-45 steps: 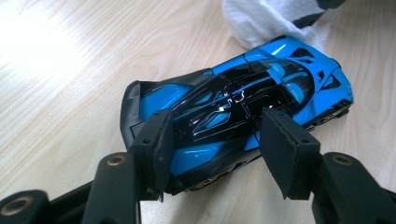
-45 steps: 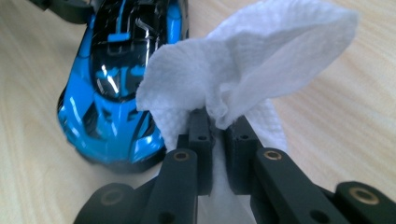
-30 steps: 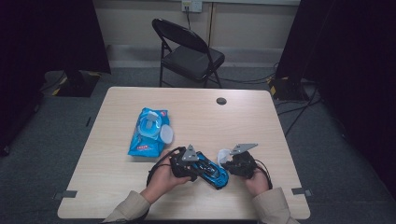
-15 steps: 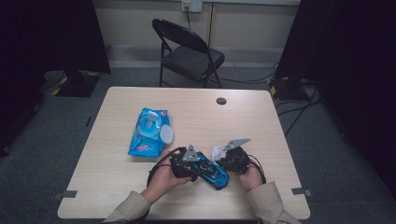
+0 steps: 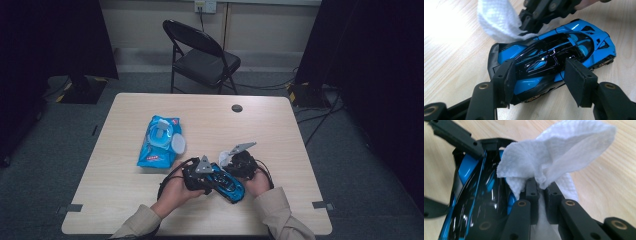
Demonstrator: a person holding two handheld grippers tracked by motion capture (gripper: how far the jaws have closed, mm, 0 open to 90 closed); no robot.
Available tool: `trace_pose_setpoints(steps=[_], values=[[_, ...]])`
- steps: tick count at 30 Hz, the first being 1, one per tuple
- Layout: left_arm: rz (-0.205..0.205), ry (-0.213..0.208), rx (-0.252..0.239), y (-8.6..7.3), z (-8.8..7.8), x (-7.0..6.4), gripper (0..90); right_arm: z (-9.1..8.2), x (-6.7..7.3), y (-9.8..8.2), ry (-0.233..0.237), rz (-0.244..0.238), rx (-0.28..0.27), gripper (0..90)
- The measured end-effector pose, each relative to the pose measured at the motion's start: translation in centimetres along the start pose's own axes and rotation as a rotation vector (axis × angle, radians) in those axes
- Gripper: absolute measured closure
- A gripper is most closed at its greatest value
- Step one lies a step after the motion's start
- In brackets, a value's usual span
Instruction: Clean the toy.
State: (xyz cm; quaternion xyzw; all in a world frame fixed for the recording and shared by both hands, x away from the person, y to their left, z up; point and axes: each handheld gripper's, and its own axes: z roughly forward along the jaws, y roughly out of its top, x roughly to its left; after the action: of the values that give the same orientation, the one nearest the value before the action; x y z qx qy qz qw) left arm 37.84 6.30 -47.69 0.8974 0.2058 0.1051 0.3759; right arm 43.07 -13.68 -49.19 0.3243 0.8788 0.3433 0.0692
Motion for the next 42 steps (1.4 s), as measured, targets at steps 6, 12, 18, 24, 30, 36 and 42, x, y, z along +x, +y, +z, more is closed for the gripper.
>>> trace_pose_setpoints(steps=[6, 12, 18, 24, 30, 36, 42], values=[[-0.001, 0.001, 0.001, 0.0, 0.0, 0.1, 42.6, 0.6, -0.1, 0.7, 0.002, 0.014, 0.005, 83.7], [0.001, -0.001, -0.003, 0.0, 0.0, 0.1, 42.1, 1.3, -0.3, 1.5, 0.009, 0.028, 0.005, 83.8], [0.001, -0.002, -0.003, -0.1, 0.0, 0.1, 42.1, 1.8, -0.3, 2.1, 0.016, 0.034, 0.006, 83.9], [0.002, -0.002, -0.003, -0.1, 0.0, 0.1, 42.0, 2.4, -0.2, 2.6, 0.007, 0.044, -0.009, 83.9], [0.005, -0.006, -0.009, -0.1, 0.0, 0.0, 42.0, 2.4, -0.3, 2.4, 0.012, 0.054, -0.043, 83.7], [0.007, -0.007, -0.009, -0.1, 0.0, 0.0, 42.0, 1.8, -0.6, 2.2, -0.001, 0.051, -0.067, 83.5], [0.007, -0.006, -0.007, -0.1, 0.0, 0.0, 42.0, 0.7, -1.5, 1.6, -0.023, 0.073, -0.086, 83.5]])
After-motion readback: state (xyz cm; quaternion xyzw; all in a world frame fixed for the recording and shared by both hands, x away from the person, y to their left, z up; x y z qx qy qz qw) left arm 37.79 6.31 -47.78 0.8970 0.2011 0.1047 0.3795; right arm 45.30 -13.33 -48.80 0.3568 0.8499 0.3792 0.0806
